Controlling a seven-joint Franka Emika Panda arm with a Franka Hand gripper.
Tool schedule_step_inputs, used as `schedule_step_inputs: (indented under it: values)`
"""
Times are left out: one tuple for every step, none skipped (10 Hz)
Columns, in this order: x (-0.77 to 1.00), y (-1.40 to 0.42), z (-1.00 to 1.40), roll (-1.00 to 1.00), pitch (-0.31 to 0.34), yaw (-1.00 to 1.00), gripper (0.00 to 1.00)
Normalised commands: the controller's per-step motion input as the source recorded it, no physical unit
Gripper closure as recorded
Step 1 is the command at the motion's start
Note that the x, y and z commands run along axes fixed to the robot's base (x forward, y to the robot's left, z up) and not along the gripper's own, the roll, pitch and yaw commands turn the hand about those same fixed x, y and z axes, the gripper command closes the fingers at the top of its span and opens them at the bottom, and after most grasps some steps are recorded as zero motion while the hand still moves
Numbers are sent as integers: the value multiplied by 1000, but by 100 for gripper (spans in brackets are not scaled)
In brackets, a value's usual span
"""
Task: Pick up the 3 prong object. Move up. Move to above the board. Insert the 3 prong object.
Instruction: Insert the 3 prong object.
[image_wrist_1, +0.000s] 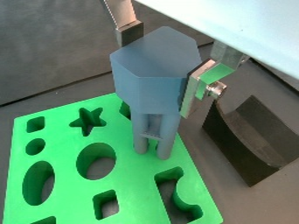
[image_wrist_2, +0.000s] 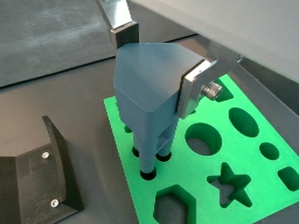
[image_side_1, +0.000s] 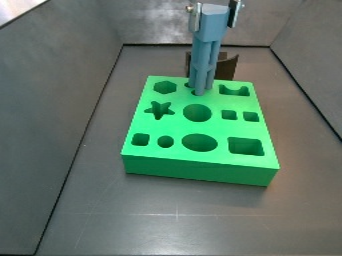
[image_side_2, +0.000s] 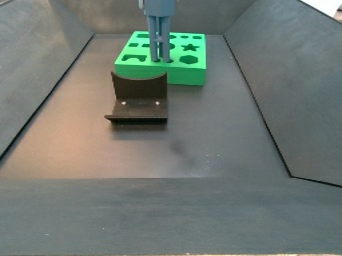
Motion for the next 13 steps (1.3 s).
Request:
schedule_step_inputs:
  values:
    - [-34,69,-111,33,0,0,100]
    - [-103,117,-57,21,0,0,100]
    - [-123,103,0,0,0,0,100]
    - [-214,83,0,0,0,0,100]
    - [-183,0,0,-19,-3,0,100]
    - [-149,0,0,-9,-53,0,100]
    - [-26,-94,-146,0,-87,0,100]
    - [0,-186,-203,0,-110,43,100]
    - [60,-126,-209,0,-100,123,100]
    - [157,-91,-189,-17,-77,274,100]
    - [109,-60,-303,0,-101,291,100]
    - [254,-34,-291,0,-76,280,100]
    - [171,-40,-437,0,-111,257,100]
